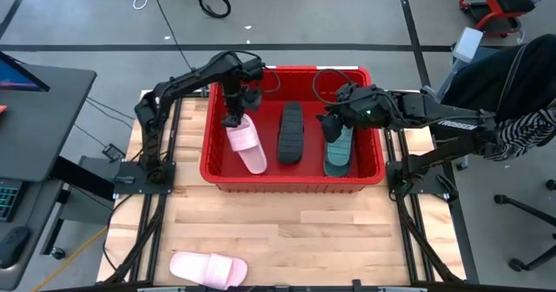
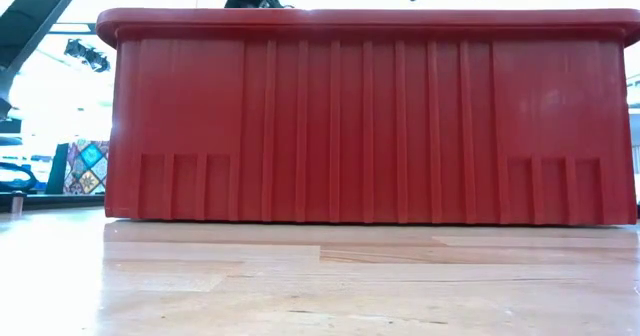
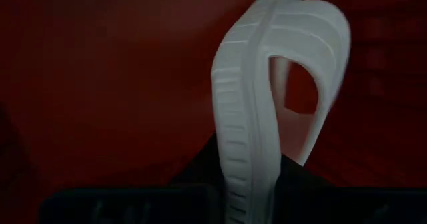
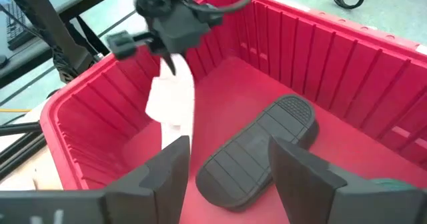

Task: Pick and place slides into bin
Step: Put the right pink slides into the red bin

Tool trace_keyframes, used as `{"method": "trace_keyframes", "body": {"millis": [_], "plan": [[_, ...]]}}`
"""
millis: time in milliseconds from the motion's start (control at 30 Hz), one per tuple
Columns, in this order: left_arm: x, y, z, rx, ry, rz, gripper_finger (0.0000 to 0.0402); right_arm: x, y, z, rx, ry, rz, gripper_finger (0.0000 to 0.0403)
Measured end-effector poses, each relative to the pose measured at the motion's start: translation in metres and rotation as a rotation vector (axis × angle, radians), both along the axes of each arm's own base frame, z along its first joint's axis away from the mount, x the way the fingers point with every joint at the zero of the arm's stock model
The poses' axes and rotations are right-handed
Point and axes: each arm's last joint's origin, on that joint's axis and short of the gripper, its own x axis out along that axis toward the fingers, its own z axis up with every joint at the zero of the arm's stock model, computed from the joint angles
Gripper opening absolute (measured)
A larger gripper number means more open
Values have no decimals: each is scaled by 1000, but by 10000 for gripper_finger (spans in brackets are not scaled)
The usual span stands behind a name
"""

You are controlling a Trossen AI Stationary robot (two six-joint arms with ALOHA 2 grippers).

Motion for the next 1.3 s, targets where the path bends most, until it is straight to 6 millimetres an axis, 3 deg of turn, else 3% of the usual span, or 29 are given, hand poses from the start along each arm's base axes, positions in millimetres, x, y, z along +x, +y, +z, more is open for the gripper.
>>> {"method": "trace_keyframes", "body": {"millis": [533, 867, 1000, 1300], "plan": [[39, 26, -45, 239, -34, 51, 50, 0, 2, 0, 13, -6, 2, 208], [51, 38, -80, 278, 39, 137, 74, 1, 9, 0, 13, -6, 27, 208], [52, 43, -82, 294, 23, 190, 110, 1, 11, 0, 13, -5, 37, 209], [52, 51, -87, 331, 34, 240, 238, 1, 15, 0, 22, -5, 64, 209]]}}
